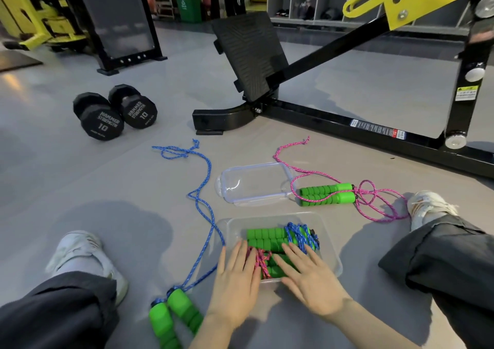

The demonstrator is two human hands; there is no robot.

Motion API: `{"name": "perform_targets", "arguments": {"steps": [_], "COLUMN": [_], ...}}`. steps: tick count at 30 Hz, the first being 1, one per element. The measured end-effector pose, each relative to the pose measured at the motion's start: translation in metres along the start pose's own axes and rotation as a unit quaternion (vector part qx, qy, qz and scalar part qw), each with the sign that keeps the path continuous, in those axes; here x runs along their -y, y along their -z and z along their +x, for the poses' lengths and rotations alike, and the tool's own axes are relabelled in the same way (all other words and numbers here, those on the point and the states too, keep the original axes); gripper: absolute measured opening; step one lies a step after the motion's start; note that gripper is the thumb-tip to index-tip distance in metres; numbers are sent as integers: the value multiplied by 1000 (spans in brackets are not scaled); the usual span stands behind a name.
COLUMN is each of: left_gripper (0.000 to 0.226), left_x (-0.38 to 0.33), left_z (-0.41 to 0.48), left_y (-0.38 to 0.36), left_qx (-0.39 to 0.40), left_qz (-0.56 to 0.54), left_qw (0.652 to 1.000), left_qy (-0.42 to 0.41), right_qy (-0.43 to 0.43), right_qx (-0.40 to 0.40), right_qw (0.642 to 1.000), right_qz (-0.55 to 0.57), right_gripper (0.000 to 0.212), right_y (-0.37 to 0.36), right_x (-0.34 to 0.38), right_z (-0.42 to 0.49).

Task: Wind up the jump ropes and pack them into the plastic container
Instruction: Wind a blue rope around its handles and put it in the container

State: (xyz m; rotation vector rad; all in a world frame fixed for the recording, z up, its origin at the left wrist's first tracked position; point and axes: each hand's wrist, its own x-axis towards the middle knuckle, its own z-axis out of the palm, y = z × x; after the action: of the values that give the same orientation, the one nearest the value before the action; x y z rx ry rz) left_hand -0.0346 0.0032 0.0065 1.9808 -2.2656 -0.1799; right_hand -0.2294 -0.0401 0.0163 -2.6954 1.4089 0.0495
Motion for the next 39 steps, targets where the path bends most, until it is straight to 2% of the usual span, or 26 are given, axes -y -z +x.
{"name": "perform_targets", "arguments": {"steps": [2, 4, 7, 10, 12, 15, 23, 28, 31, 34, 36, 39], "left_gripper": [54, 53, 74, 77, 76, 76, 71, 76, 71, 62, 63, 66], "left_x": [4, 9, 10, 12, 12, 12, 13, 13, 18, 21, 23, 27], "left_z": [-14, -23, -25, -16, -10, 1, 23, -5, -25, -43, -56, -68], "left_y": [-9, -23, -36, -38, -38, -35, -27, -23, -28, -25, -27, -32], "left_qx": [-13, -51, -65, -90, -91, -78, -68, -65, -76, -92, -73, -3], "left_qz": [5, 35, 43, 42, 45, 42, 43, 26, 20, -21, -48, -104], "left_qw": [1000, 997, 994, 992, 993, 995, 996, 996, 992, 979, 969, 950], "left_qy": [1, -41, -79, -76, -65, -43, 28, 47, 94, 181, 230, 295], "right_qy": [-55, -109, -158, -119, -60, 11, -99, -71, -54, 3, 16, -5], "right_qx": [3, -21, -67, -104, -121, -133, -128, -133, -152, -151, -146, -132], "right_qw": [998, 994, 985, 987, 991, 991, 986, 987, 986, 987, 987, 989], "right_qz": [-11, 0, 25, 24, 12, -25, -46, -49, -48, -52, -58, -66], "right_gripper": [68, 73, 76, 65, 53, 48, 55, 54, 55, 56, 59, 63], "right_y": [-3, -9, -19, -18, -16, -18, -22, -27, -25, -30, -37, -33], "right_x": [4, 6, 4, -8, -21, -34, -23, -17, -7, 4, 7, 5], "right_z": [-2, -2, -1, 5, 10, 18, 42, 33, 24, 17, 18, 27]}}
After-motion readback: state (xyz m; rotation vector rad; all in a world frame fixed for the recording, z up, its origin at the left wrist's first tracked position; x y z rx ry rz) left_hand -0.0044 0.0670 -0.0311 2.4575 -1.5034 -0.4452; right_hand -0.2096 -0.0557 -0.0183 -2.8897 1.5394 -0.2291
